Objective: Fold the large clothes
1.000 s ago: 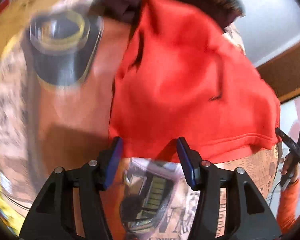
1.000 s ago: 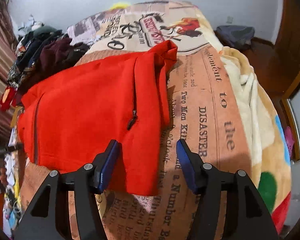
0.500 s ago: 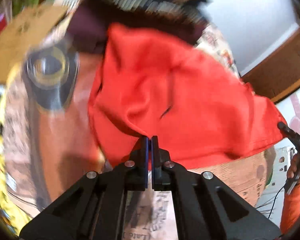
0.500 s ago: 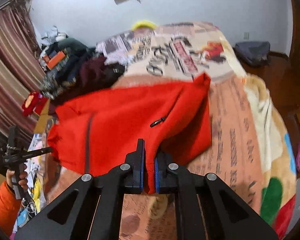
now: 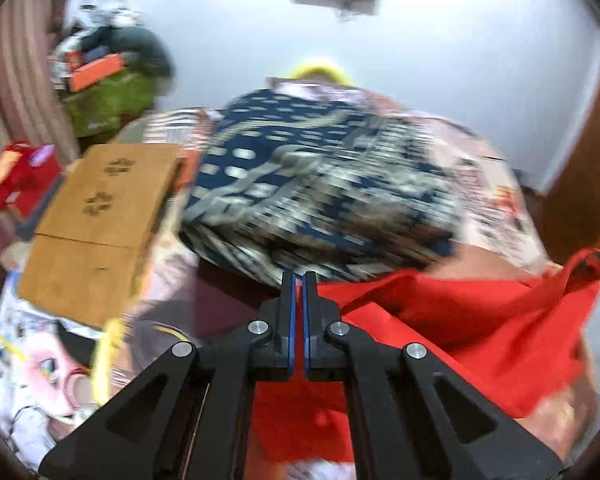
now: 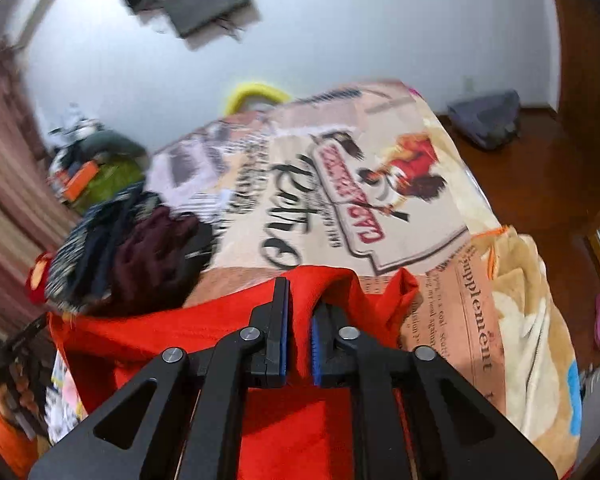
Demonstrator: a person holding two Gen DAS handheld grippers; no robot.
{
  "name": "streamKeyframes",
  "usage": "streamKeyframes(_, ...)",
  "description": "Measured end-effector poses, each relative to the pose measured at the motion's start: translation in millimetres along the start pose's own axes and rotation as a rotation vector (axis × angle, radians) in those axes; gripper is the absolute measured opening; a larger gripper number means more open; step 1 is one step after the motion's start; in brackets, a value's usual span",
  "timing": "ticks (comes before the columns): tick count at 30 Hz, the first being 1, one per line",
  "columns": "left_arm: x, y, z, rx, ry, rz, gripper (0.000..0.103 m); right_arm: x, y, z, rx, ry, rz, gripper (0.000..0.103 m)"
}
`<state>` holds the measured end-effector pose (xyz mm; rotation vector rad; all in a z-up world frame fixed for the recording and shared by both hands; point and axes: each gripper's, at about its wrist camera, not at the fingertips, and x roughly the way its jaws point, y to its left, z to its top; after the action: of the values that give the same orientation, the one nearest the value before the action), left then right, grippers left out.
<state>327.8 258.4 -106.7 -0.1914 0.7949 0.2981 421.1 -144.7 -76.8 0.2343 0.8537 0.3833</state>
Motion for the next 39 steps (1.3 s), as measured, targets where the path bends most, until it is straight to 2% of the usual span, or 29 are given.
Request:
streamKeyframes(1,2.7,4.0,2.8,-0.009,-0.002,0.019,0.001,1.5,-3.4,3.9,0.013,0.008,-0.011,0.012)
streamKeyframes(2,4.4,8.0,4.0,-0.021,-0.002,0.020,0.002,2.6,-8.1,7.2,0.037,0.008,-0.017,0.018)
streamKeyframes(3,4.7,13.0,4.3,-0.039,-0.001,0.010,0.007,-0.2,-11.2,8.7,0.052,-0.002,-0.015,0.023)
streamKeyframes(5,2.7,21.8,-0.8,-0.062,-0.001,-0.015,0.022,-14.2,-15.0,10.0,0.061,-0.058,-0.051,0.024)
streamKeyframes(6,0.9,25.9,-5.4,-0.064,0.000,-0.008,0.035,-21.3,-15.2,10.4,0.049,-0.070,-0.066,0.026)
streamKeyframes(7,-0.2,28.8,-10.7,-0.059,-0.001,0.001,0.043,-25.6,-15.6,11.0,0.039,-0.072,-0.071,0.028)
streamKeyframes(9,-1.3,33.8,-24.8,-0.029,0.016,0.020,0.048,-35.4,-18.2,3.7,0.008,-0.059,-0.094,0.050)
streamKeyframes(10,1.4,32.8,-30.6,-0.018,0.033,0.019,0.050,-36.7,-18.8,1.5,-0.006,-0.052,-0.106,0.055)
streamKeyframes(12,7.6,34.4,-49.5,-0.005,0.085,-0.001,0.054,-40.0,-19.1,-15.2,-0.065,-0.026,-0.130,0.059)
streamKeyframes(17,31.9,33.1,-109.9,0.013,0.240,-0.064,0.055,-15.9,-26.0,-58.0,-0.156,0.150,-0.140,0.063)
streamKeyframes(19,45.9,29.7,-131.9,0.006,0.307,-0.116,0.055,-4.8,-31.4,-70.4,-0.146,0.202,-0.123,0.063)
streamKeyframes(21,62.3,24.9,-150.0,0.002,0.377,-0.204,0.055,15.3,-40.8,-84.8,-0.085,0.288,-0.091,0.063)
streamKeyframes(23,75.1,20.8,-159.1,0.004,0.396,-0.207,0.055,30.4,-45.6,-94.4,-0.036,0.349,-0.044,0.066)
streamKeyframes(25,78.7,17.6,-159.6,-0.006,0.358,-0.222,0.059,31.5,-41.1,-98.3,-0.040,0.310,-0.062,0.066)
streamKeyframes(26,79.5,16.2,-158.8,-0.022,0.344,-0.232,0.059,32.0,-38.7,-99.1,-0.044,0.305,-0.065,0.065)
streamKeyframes(28,83.6,15.6,-156.9,-0.076,0.330,-0.257,0.057,34.2,-37.5,-99.6,-0.025,0.304,-0.023,0.052)
streamKeyframes(29,85.1,15.3,-156.3,-0.100,0.321,-0.269,0.050,36.6,-39.0,-101.3,0.005,0.317,0.007,0.034)
streamKeyframes(30,87.4,15.1,-155.9,-0.119,0.325,-0.276,0.030,38.5,-40.9,-103.5,0.033,0.328,0.021,0.026)
streamKeyframes(31,89.8,14.5,-155.5,-0.131,0.338,-0.279,0.016,37.9,-42.2,-105.5,0.049,0.325,0.028,0.024)
streamKeyframes(33,86.6,12.7,-155.6,-0.150,0.343,-0.265,0.011,27.1,-38.5,-108.0,0.033,0.291,0.024,0.015)
streamKeyframes(36,62.1,7.8,-152.2,-0.113,0.305,-0.252,0.009,7.3,-22.2,-107.4,-0.018,0.258,0.021,0.012)
streamKeyframes(39,23.0,7.8,-149.2,-0.075,0.246,-0.273,0.009,-20.1,-7.6,-111.7,-0.092,0.236,0.017,0.012)
